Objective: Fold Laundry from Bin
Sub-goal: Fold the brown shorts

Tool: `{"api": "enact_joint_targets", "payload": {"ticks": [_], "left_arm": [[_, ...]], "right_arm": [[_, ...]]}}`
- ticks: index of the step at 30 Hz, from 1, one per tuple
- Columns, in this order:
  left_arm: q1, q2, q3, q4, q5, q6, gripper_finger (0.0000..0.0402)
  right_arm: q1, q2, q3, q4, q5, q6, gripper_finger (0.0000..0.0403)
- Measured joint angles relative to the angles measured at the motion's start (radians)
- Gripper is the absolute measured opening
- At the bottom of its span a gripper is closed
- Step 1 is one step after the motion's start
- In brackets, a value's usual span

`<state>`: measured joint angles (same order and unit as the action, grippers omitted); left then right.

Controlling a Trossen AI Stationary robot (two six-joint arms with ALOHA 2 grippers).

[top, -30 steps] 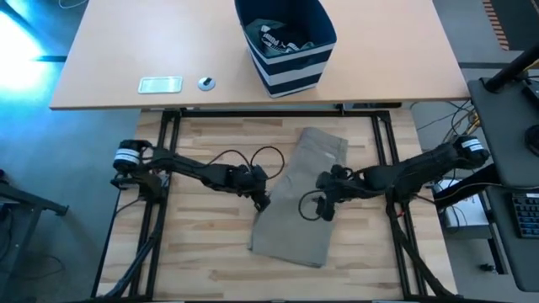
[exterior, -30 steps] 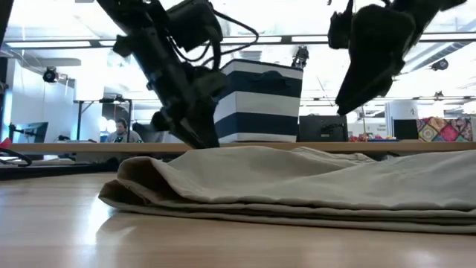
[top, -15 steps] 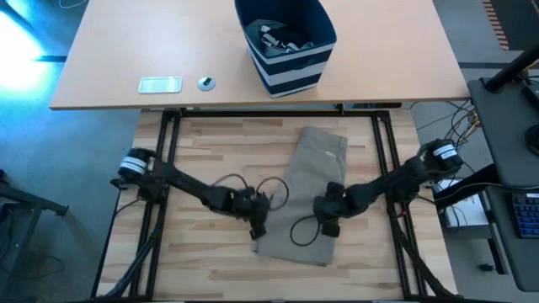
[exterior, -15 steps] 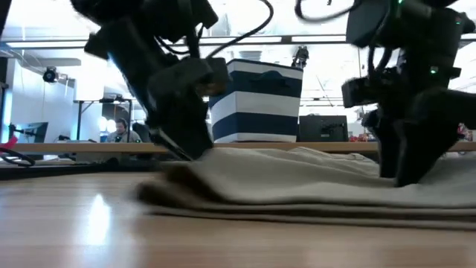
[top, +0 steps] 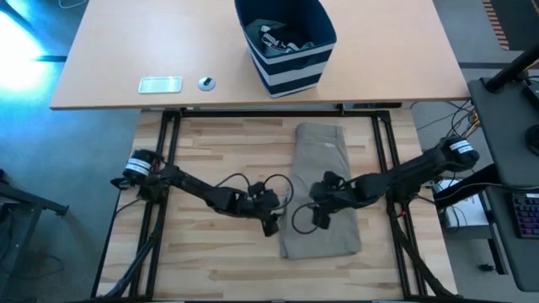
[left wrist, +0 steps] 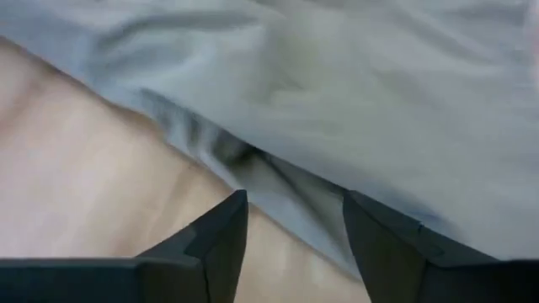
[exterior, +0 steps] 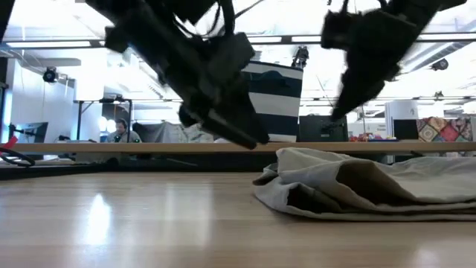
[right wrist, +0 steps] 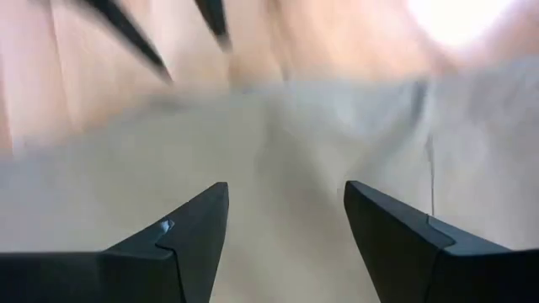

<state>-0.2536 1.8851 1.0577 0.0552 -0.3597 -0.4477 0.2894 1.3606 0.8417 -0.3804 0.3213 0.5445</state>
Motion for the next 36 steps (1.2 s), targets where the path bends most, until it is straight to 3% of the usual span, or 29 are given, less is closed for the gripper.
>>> {"api": "enact_joint_targets", "payload": {"ticks": [10, 14, 22, 30, 36], "left_arm": [[0.093, 0.062, 0.005, 0.072, -0.016, 0.151, 0.0190], [0.128, 0.081, 0.017, 0.133, 0.047, 0.153, 0.0188], [0.141, 0.065, 0.027, -0.048, 0.057, 0.218, 0.0156], [0.142, 0.078, 0.027, 0.073, 0.056, 0.272, 0.0152], [0.137, 0.081, 0.027, 0.051, 0.108, 0.320, 0.0152]], "right_arm": [[0.001, 0.288, 0.001, 0.104, -0.026, 0.174, 0.0235], [0.000, 0.340, 0.022, 0.136, -0.040, 0.189, 0.0235], [0.019, 0.248, 0.066, 0.033, -0.032, 0.180, 0.0235], [0.077, 0.141, 0.069, 0.045, 0.041, 0.336, 0.0235], [0.190, 0.161, 0.069, 0.043, 0.045, 0.430, 0.0235]]}}
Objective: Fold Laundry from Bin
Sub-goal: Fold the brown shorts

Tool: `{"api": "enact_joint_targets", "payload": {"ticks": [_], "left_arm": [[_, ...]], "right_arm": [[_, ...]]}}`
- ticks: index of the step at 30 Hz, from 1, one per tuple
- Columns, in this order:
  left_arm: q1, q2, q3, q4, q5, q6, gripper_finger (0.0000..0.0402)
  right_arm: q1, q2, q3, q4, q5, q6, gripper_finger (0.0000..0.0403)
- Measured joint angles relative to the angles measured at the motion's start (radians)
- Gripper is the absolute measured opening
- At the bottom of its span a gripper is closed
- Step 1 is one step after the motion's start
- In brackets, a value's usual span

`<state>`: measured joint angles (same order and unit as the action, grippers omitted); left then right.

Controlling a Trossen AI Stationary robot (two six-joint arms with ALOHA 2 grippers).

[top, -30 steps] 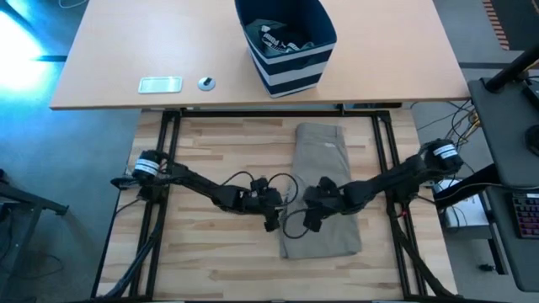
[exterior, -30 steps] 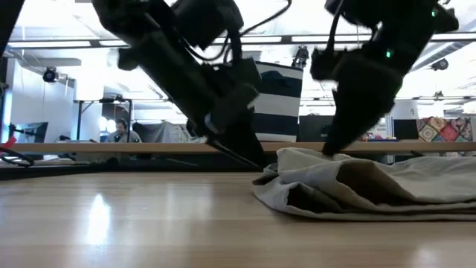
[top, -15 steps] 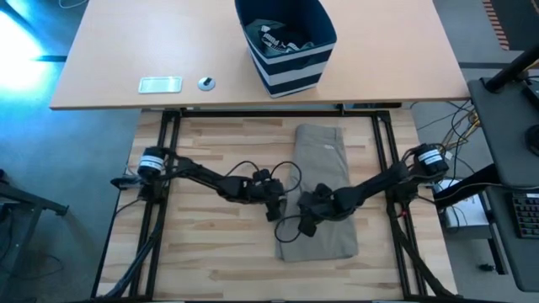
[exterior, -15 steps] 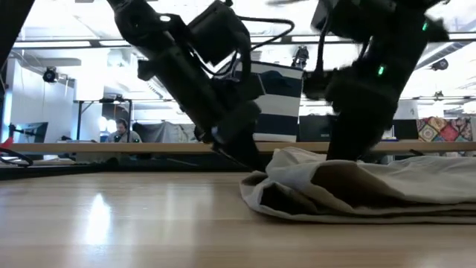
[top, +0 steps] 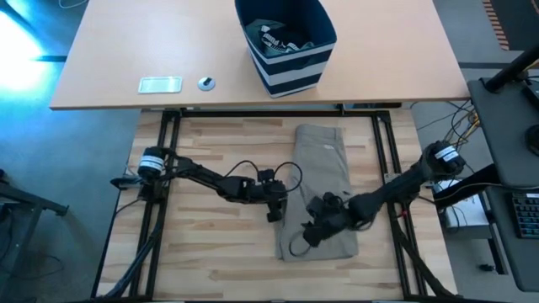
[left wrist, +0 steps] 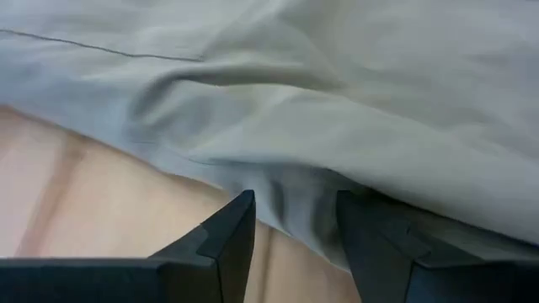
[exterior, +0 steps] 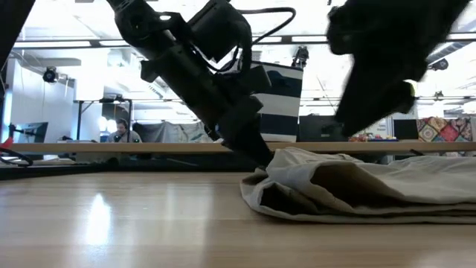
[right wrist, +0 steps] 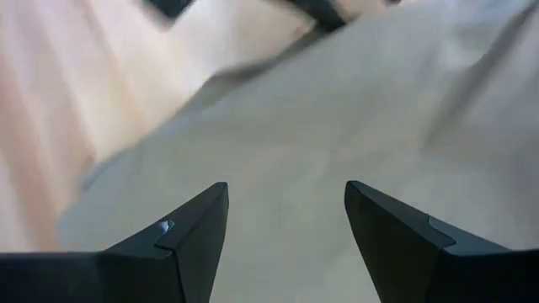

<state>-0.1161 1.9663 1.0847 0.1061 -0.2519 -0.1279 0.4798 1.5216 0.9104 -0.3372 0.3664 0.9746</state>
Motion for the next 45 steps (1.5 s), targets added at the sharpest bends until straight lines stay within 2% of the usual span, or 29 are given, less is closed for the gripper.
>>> {"api": "enact_joint_targets", "payload": {"ticks": [4, 9, 13, 16, 19, 22, 25, 29, 35, 40, 45], "left_arm": [[-0.023, 0.007, 0.000, -0.008, 0.010, 0.060, 0.0152], [-0.025, 0.048, 0.007, 0.060, -0.042, 0.082, 0.0152], [-0.025, 0.102, 0.077, -0.016, -0.118, 0.060, 0.0144], [-0.025, 0.115, 0.141, -0.126, -0.131, -0.002, 0.0103], [-0.022, 0.099, 0.171, -0.210, -0.142, -0.020, 0.0027], [-0.012, 0.045, 0.171, -0.296, -0.164, -0.082, 0.0011], [0.001, -0.032, 0.092, -0.325, -0.184, -0.142, 0.0002], [0.017, -0.154, -0.078, -0.289, -0.172, -0.246, 0.0001], [0.032, -0.292, -0.347, -0.044, -0.076, -0.358, 0.0001], [0.012, -0.384, -0.408, -0.048, -0.053, -0.376, 0.0020], [-0.079, -0.462, -0.408, -0.088, 0.020, -0.379, 0.0064]], "right_arm": [[0.069, 0.064, 0.000, 0.003, -0.003, 0.053, 0.0235], [0.124, 0.158, 0.001, 0.087, -0.004, 0.067, 0.0235], [0.125, 0.230, 0.004, 0.129, -0.035, 0.109, 0.0235], [0.132, 0.262, 0.006, 0.134, -0.040, 0.142, 0.0235], [0.140, 0.275, 0.005, 0.123, -0.036, 0.145, 0.0235], [0.143, 0.276, 0.006, 0.091, -0.052, 0.153, 0.0235], [0.144, 0.277, 0.004, 0.062, -0.064, 0.162, 0.0235], [0.146, 0.278, 0.000, 0.061, -0.063, 0.164, 0.0235], [0.145, 0.268, -0.004, 0.066, -0.039, 0.147, 0.0235], [0.133, 0.216, 0.015, 0.069, -0.029, 0.075, 0.0235], [0.095, 0.173, 0.060, 0.080, -0.019, -0.036, 0.0235]]}}
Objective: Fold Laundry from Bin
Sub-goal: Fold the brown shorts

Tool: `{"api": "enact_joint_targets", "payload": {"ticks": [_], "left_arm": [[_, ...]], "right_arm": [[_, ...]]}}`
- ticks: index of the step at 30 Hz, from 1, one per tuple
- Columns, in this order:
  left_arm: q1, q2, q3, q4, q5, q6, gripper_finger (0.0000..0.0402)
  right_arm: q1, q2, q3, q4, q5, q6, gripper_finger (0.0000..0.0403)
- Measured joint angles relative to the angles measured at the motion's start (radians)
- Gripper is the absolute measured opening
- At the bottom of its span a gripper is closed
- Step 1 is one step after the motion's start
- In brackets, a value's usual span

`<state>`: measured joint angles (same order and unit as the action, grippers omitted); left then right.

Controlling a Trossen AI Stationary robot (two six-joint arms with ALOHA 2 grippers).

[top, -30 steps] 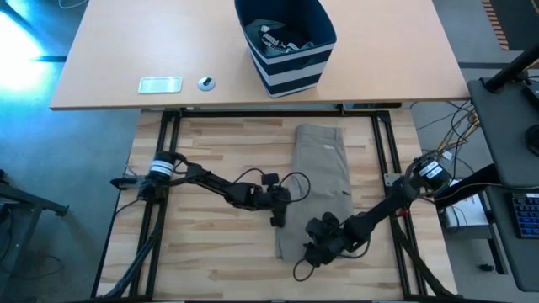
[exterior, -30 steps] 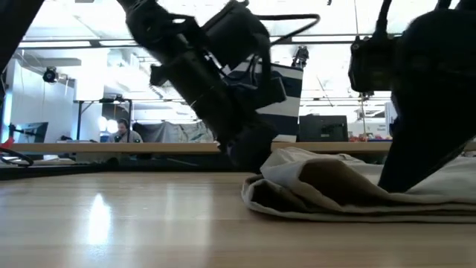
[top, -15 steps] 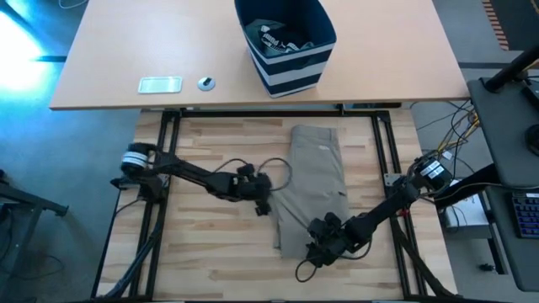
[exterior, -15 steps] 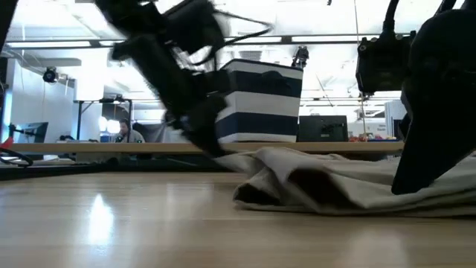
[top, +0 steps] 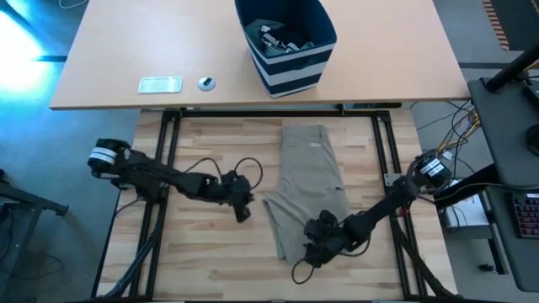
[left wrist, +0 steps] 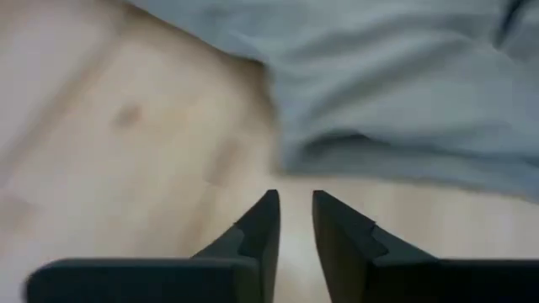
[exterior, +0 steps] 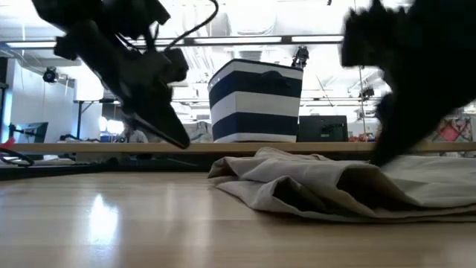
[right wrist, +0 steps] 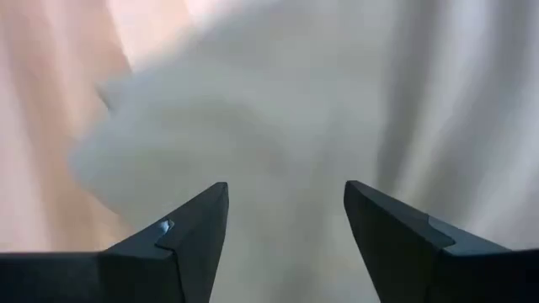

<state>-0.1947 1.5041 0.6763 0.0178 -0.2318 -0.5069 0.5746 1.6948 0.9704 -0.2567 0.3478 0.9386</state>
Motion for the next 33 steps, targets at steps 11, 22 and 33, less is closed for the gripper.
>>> {"api": "enact_joint_targets", "payload": {"ticks": [11, 22, 33], "left_arm": [[-0.231, 0.295, 0.231, 0.153, -0.067, -0.105, 0.0114], [-0.274, 0.592, 0.555, 0.055, 0.049, -0.160, 0.0114], [-0.323, 0.568, 0.717, -0.276, -0.005, -0.273, 0.0125]], "right_arm": [[-0.045, -0.022, 0.066, -0.002, 0.027, -0.049, 0.0235], [0.017, -0.011, 0.087, -0.022, -0.017, 0.062, 0.0235], [0.135, 0.011, 0.140, 0.003, -0.069, -0.253, 0.0235]]}}
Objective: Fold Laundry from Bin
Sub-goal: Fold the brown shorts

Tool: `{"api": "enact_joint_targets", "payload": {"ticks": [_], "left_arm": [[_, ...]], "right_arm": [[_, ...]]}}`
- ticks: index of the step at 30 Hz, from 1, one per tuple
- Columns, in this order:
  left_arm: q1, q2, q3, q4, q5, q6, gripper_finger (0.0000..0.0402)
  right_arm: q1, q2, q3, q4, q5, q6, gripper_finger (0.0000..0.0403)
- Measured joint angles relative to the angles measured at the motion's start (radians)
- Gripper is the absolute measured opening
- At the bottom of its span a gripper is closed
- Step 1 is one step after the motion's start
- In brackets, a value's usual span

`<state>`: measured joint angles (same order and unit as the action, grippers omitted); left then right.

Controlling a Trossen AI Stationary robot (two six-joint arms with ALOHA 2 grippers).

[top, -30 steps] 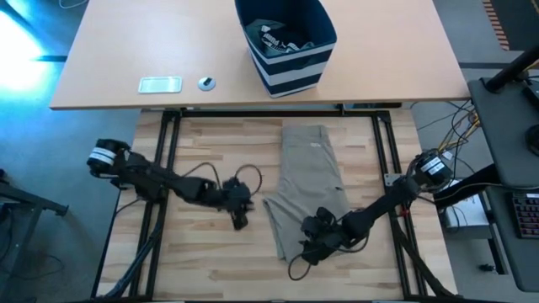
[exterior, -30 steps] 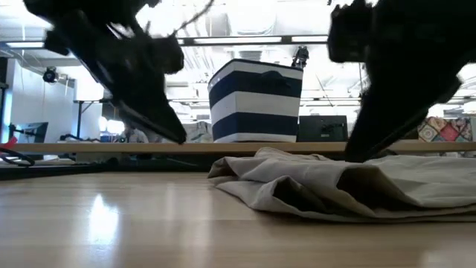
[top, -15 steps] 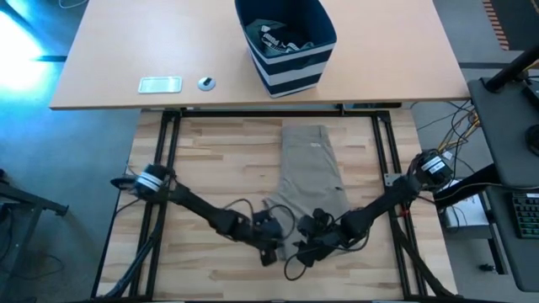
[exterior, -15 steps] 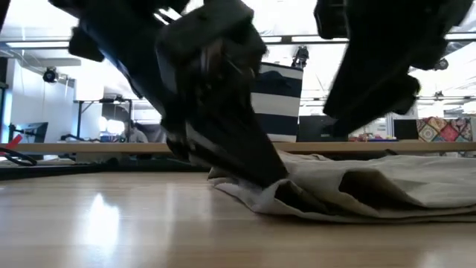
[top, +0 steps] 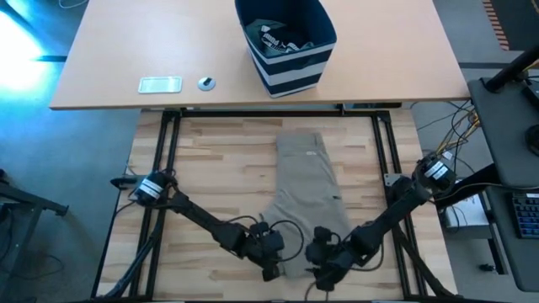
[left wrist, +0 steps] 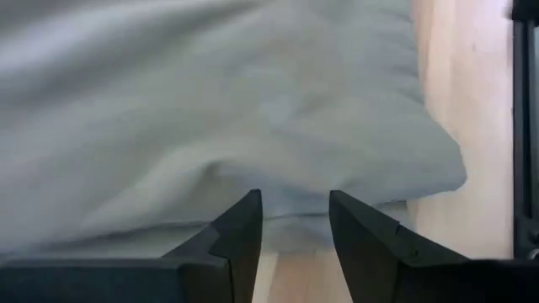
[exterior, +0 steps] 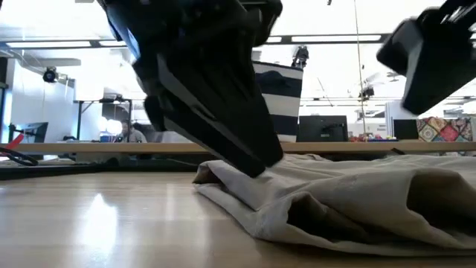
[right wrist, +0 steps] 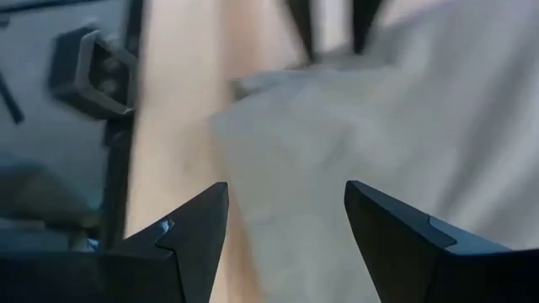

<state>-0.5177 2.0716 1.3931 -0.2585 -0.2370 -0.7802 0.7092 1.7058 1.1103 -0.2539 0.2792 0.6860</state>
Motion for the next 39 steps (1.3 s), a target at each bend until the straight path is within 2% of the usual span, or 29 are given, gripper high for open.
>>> {"api": "enact_joint_targets", "payload": {"ticks": [7, 12, 17, 22, 24, 32, 36, 39], "left_arm": [[-0.061, 0.017, -0.017, 0.018, -0.008, -0.116, 0.0126], [-0.093, 0.053, -0.014, 0.065, -0.037, -0.168, 0.0126], [-0.100, 0.116, 0.040, 0.109, -0.053, -0.188, 0.0126], [-0.110, 0.149, 0.102, 0.075, -0.054, -0.190, 0.0126], [-0.113, 0.158, 0.116, 0.072, -0.057, -0.191, 0.0126], [-0.119, 0.163, 0.121, 0.091, -0.090, -0.247, 0.0126], [-0.126, 0.150, 0.137, 0.034, -0.096, -0.264, 0.0126], [-0.141, 0.104, 0.148, -0.073, -0.092, -0.287, 0.0126]], "right_arm": [[0.010, 0.135, 0.098, 0.048, -0.024, -0.193, 0.0235], [-0.010, 0.245, 0.185, 0.054, -0.021, -0.216, 0.0214], [-0.029, 0.312, 0.252, 0.030, -0.025, -0.211, 0.0153], [-0.033, 0.302, 0.275, -0.049, -0.026, -0.177, 0.0046], [-0.036, 0.281, 0.278, -0.059, -0.024, -0.177, 0.0020], [-0.048, 0.193, 0.279, -0.020, 0.070, -0.162, 0.0010], [-0.059, 0.220, 0.272, 0.040, 0.085, -0.164, 0.0010], [-0.062, 0.270, 0.271, 0.060, 0.066, -0.163, 0.0011]]}}
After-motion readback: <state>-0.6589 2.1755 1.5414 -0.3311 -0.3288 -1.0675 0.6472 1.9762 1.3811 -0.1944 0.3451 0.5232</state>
